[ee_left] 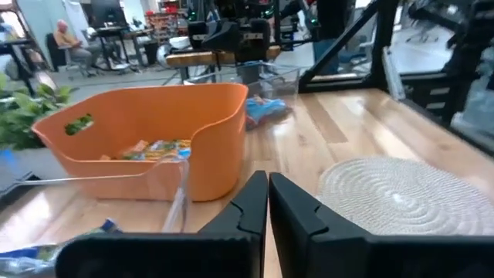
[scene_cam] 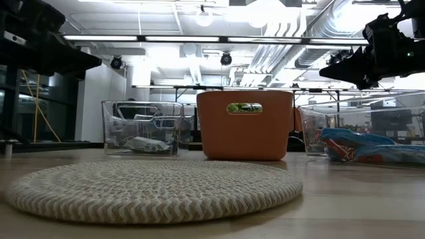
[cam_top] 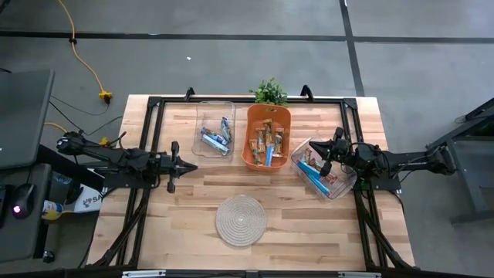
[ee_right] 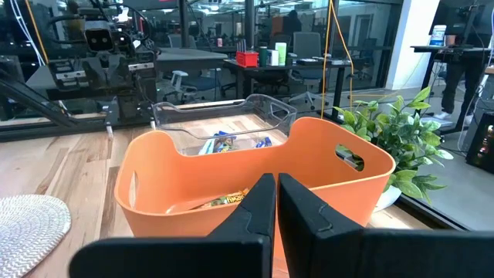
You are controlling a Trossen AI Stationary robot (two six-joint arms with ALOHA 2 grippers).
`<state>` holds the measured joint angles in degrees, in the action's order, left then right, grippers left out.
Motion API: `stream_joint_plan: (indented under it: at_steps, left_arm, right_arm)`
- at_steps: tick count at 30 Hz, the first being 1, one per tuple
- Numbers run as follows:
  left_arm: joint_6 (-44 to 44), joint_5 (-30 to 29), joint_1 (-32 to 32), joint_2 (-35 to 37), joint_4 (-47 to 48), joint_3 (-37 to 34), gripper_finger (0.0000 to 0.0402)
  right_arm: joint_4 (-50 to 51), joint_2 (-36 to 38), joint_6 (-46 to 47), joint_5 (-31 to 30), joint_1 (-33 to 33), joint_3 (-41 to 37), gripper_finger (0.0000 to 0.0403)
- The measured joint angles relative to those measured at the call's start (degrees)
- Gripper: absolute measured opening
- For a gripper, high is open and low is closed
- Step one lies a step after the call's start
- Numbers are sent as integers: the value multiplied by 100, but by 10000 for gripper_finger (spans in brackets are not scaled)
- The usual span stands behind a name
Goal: Pick and place Granola Bars by type
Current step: Return to Home Position
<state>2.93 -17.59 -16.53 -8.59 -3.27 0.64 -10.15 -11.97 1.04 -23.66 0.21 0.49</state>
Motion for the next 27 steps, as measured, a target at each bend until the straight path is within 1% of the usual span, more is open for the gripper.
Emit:
stream_joint_plan:
  at_steps: [27]
  left_arm:
    - [-23, 5, 2, -62, 0, 2, 7]
  right_arm:
    - [0, 0, 0, 1, -1, 1, 0]
